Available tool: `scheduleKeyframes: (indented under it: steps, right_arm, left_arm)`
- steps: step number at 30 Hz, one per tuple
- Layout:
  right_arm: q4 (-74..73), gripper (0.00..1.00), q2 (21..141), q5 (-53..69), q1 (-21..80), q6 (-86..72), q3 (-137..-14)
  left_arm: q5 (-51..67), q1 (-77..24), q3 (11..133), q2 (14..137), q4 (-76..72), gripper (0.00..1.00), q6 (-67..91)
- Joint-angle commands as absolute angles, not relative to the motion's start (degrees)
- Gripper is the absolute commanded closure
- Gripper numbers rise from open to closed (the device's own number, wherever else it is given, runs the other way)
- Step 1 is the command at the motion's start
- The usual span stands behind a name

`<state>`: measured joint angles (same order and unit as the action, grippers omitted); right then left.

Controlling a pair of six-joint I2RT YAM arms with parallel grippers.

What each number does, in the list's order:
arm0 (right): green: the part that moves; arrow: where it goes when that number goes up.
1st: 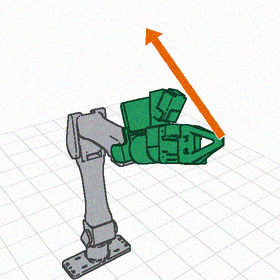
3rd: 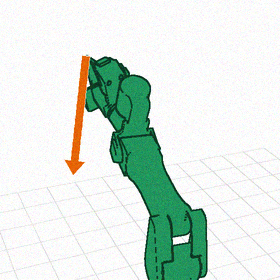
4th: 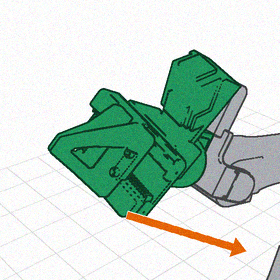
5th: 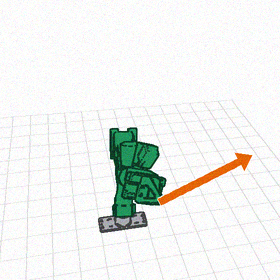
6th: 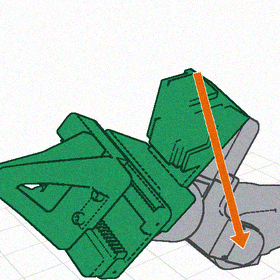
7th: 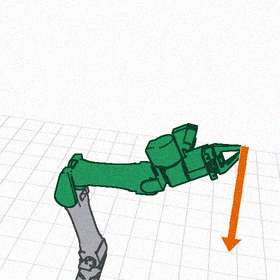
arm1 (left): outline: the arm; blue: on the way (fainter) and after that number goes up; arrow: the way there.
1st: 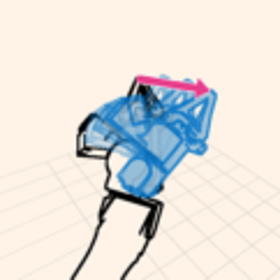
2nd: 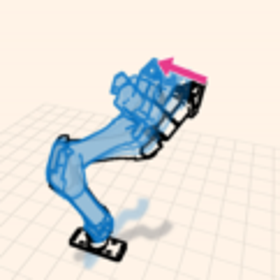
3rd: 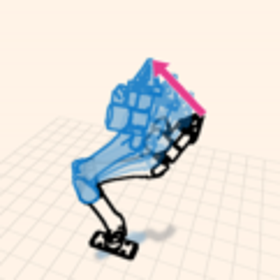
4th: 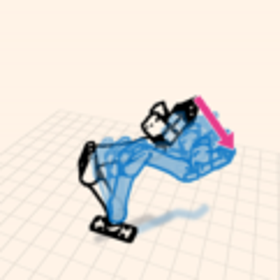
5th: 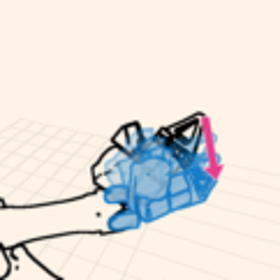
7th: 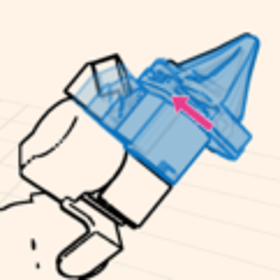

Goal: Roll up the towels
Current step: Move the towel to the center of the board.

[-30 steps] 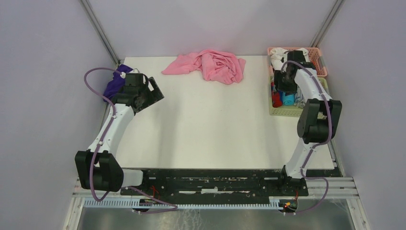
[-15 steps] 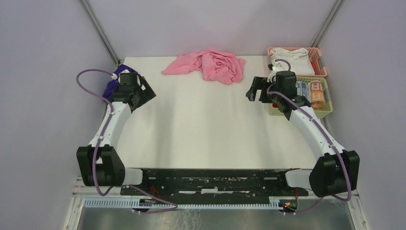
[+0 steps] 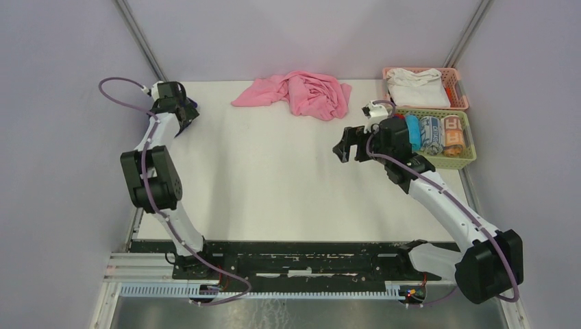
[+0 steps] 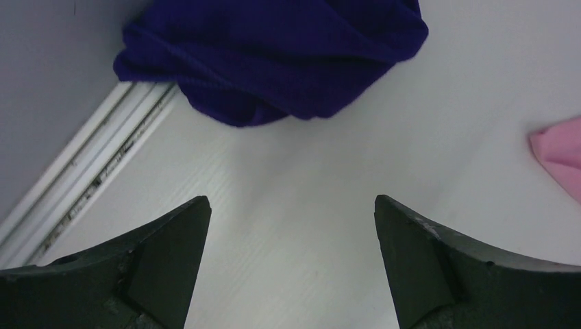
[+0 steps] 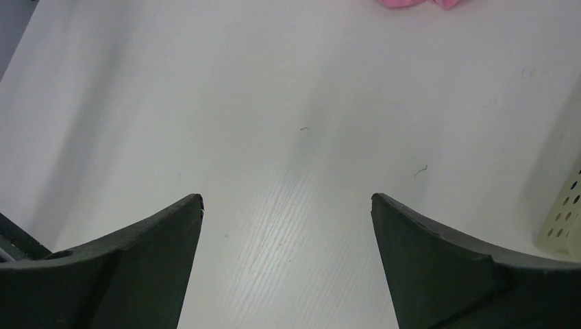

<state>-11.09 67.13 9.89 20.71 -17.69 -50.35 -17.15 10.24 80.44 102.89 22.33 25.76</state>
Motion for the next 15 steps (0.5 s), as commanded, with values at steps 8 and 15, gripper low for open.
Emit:
scheduleKeyframes:
  steps: [8, 15]
  right_arm:
    - [-8.45, 0.0, 67.92, 8.05, 23.23, -15.34, -50.0]
    - [-9.0, 0.0, 70.47, 8.0, 23.28, -14.85, -50.53]
  left_arm:
    - [-20.74, 10.77, 106.14, 126.53, 15.29, 0.07, -3.16]
    - [-20.11, 10.81, 114.06, 136.79, 18.77, 0.16, -5.37]
